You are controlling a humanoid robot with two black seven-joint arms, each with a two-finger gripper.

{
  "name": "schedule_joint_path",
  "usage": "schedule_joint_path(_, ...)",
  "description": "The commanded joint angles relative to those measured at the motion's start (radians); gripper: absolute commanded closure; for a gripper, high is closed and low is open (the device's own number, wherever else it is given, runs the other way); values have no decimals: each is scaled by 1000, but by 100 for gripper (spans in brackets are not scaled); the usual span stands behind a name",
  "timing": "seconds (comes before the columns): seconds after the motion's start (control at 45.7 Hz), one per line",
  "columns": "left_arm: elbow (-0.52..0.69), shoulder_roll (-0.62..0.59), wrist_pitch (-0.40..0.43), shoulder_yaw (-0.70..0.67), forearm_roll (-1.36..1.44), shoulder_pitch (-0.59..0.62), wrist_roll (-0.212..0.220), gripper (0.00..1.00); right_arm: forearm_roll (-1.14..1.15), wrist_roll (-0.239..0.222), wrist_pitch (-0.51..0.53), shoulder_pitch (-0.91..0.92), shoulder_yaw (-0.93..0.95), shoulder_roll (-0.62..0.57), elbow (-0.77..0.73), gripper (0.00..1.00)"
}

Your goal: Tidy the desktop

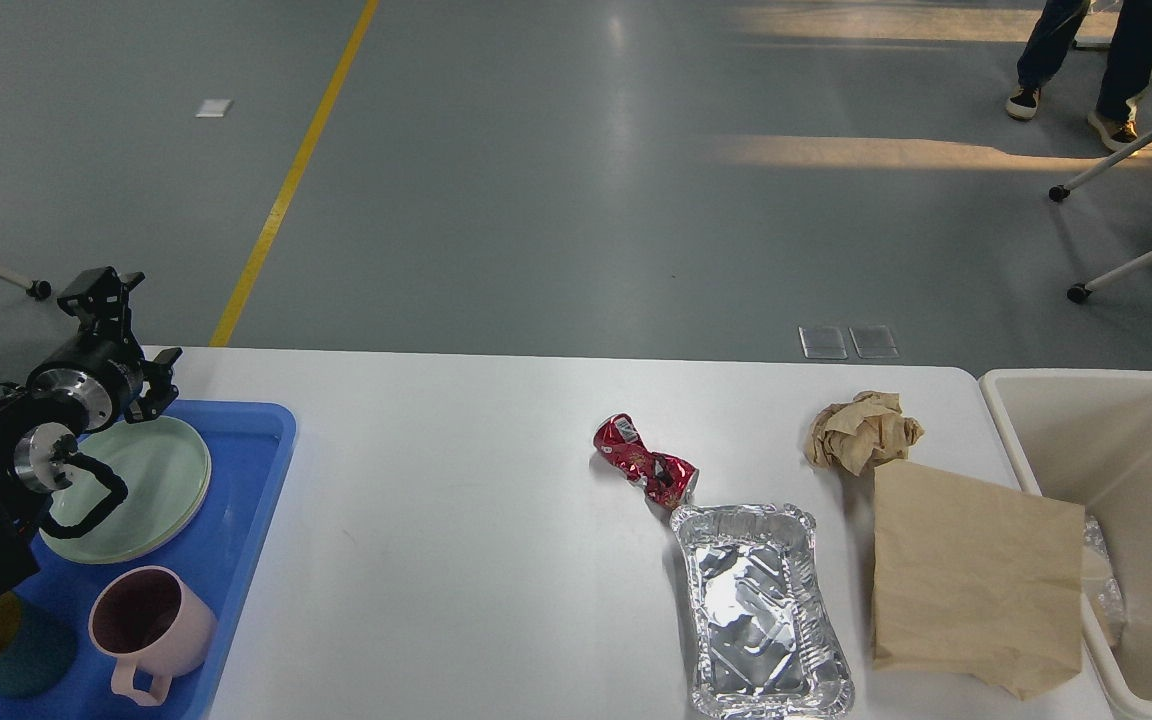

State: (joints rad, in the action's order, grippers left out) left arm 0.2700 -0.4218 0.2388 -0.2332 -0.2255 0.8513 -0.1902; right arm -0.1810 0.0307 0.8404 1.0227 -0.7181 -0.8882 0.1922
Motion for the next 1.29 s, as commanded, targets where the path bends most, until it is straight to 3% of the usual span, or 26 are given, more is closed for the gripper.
schedule_joint_path(0.0, 0, 0, 1, 0, 0, 0, 0, 4, -2, 0, -12, 2, 0, 2, 1, 45)
schedule_joint_path(0.153, 0, 0, -1, 0, 0, 0, 0, 4, -2, 1, -4, 48, 11, 0, 3, 44)
schedule_joint_path(0.547, 0, 0, -1, 0, 0, 0, 0, 4, 3, 3, 16, 272, -3, -31, 23, 15)
schedule_joint_path(0.854, 0, 0, -1, 0, 0, 0, 0, 4, 18, 0, 17, 378, -3, -29, 141, 15)
schedule_joint_path(1.095, 0, 0, 0, 0, 0, 0, 0, 4, 28, 1, 26, 500, -3, -24, 177, 4)
schedule_joint_path(1.27, 0, 0, 1, 0, 0, 0, 0, 4, 190, 1, 31, 586, -6, 25, 248, 5)
